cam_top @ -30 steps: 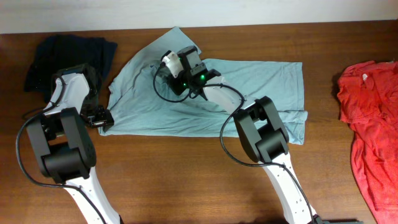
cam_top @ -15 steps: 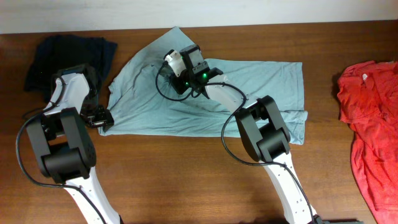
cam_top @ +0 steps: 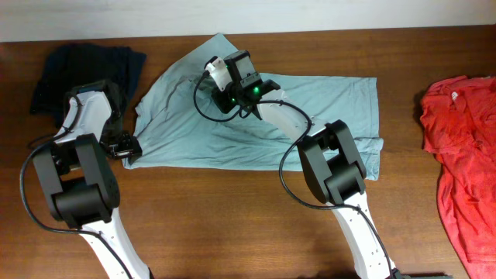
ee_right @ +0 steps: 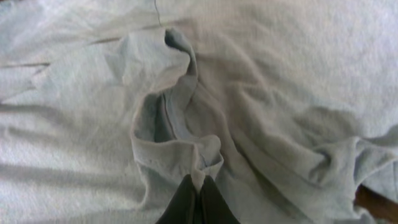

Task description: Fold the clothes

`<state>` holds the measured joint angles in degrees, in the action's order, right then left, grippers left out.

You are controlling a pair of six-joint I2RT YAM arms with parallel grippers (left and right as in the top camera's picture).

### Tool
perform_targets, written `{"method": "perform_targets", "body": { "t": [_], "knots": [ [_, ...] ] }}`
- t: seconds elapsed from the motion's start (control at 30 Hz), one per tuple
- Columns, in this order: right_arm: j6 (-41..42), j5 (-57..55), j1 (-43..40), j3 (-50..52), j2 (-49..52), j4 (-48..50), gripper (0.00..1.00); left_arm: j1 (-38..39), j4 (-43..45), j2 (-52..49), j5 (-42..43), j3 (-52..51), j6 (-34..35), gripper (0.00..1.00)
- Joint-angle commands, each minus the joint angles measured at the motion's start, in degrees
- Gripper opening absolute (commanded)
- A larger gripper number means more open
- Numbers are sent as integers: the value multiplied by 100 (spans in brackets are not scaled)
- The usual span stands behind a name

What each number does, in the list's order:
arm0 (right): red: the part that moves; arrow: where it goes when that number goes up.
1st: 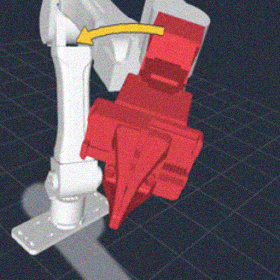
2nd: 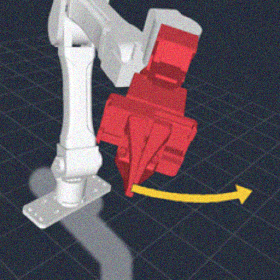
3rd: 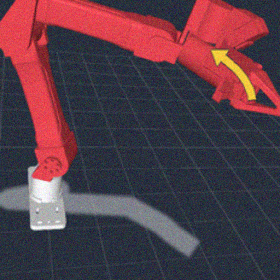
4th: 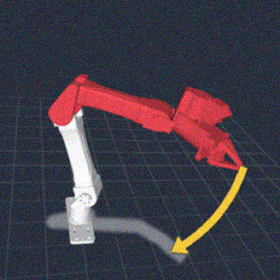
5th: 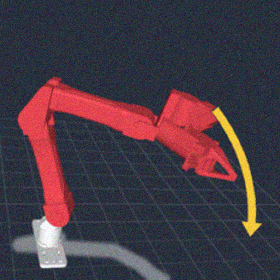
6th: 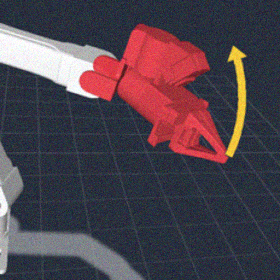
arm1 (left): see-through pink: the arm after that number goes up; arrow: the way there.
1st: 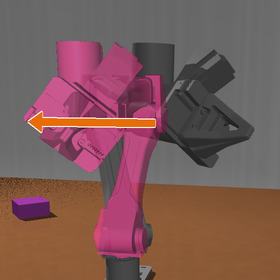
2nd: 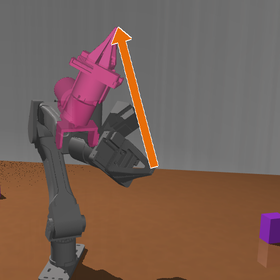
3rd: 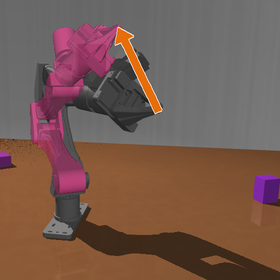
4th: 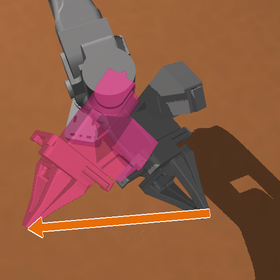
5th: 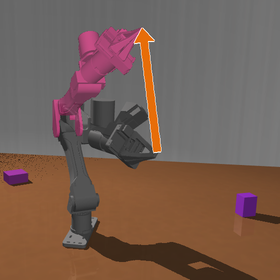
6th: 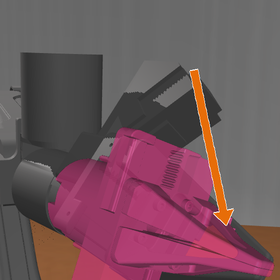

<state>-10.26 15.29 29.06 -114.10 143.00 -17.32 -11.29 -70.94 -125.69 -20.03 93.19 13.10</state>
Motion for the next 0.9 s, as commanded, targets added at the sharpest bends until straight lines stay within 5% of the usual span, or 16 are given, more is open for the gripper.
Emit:
{"method": "perform_targets", "body": {
  "t": [0.0, 0.23, 0.3, 0.33, 0.43, 0.67, 0.87],
  "knots": [
    [26, -330, -33, -136, -282, -133, 4, -22, 20, -105, -120, -68, 17, 99],
    [26, -662, -33, -136, -282, -455, 6, -24, 20, -105, -120, -68, 17, 99],
    [26, -699, -33, -136, -282, -468, 30, -24, 20, -105, -122, -68, 17, 100],
    [26, -699, -33, -136, -282, -455, 51, -24, 20, -105, -120, -68, 17, 99],
    [26, -699, -33, -136, -282, -332, 80, -24, 20, -105, -120, -68, 17, 99],
    [28, -1226, -120, -396, -575, -387, 83, -24, 20, -105, -122, -68, 17, 99],
    [26, -1263, -323, -697, -1517, -1816, 95, -22, 20, -105, -120, -68, 17, 99]
  ]
}}
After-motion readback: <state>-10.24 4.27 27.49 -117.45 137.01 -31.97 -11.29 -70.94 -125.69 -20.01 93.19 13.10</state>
